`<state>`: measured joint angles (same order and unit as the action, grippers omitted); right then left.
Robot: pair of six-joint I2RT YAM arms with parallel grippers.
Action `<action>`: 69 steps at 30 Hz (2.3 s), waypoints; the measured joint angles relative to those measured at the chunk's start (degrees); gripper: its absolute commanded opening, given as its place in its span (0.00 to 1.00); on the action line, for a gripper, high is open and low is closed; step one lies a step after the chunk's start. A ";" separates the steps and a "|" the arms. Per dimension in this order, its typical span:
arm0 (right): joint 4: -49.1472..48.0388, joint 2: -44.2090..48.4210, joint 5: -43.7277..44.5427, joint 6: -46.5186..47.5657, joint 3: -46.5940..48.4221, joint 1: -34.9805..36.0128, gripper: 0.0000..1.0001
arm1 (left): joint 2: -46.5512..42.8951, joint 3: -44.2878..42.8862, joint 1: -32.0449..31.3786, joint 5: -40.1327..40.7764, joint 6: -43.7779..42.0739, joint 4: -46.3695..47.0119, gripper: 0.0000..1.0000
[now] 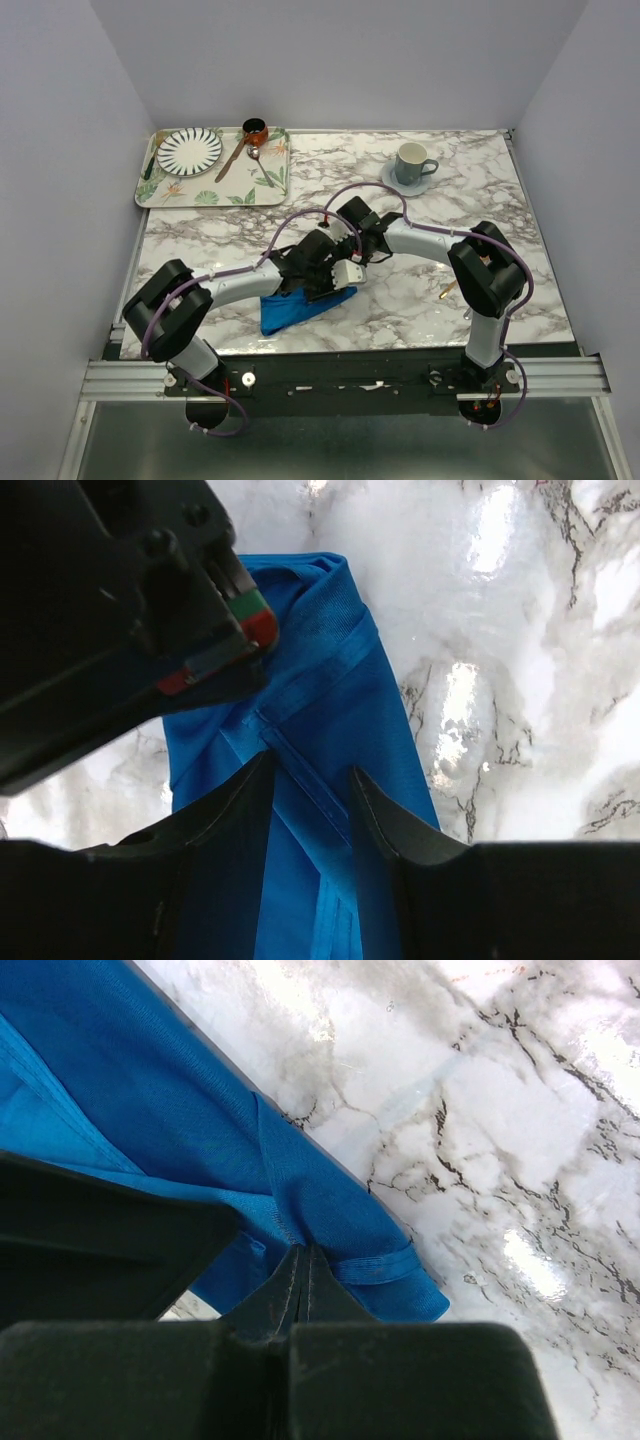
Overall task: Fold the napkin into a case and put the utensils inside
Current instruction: Stuff the top corner of the smaller-rectangle-folded napkin at the center of the board.
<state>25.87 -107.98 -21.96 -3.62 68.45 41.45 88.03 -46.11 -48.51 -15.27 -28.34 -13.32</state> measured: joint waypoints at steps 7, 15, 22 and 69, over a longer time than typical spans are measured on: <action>1.03 0.02 -1.31 0.00 0.00 -0.44 0.01 | 1.77 -1.46 0.00 0.59 -0.68 -0.76 0.34; 2.86 0.02 -2.99 -0.02 0.09 -1.09 0.08 | 3.06 -2.95 0.00 0.76 -0.87 -2.32 0.30; 4.20 0.02 -4.46 -0.04 0.74 -1.44 0.19 | 3.56 -3.50 0.00 0.85 -0.87 -2.82 0.29; 6.62 -2.51 -5.25 -1.09 4.26 -2.21 0.34 | 4.57 -4.90 0.00 0.92 -1.20 -4.35 0.27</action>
<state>32.49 -110.50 -27.20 -4.71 72.71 39.24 92.60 -51.00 -48.51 -14.35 -29.54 -17.67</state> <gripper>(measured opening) 0.355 0.272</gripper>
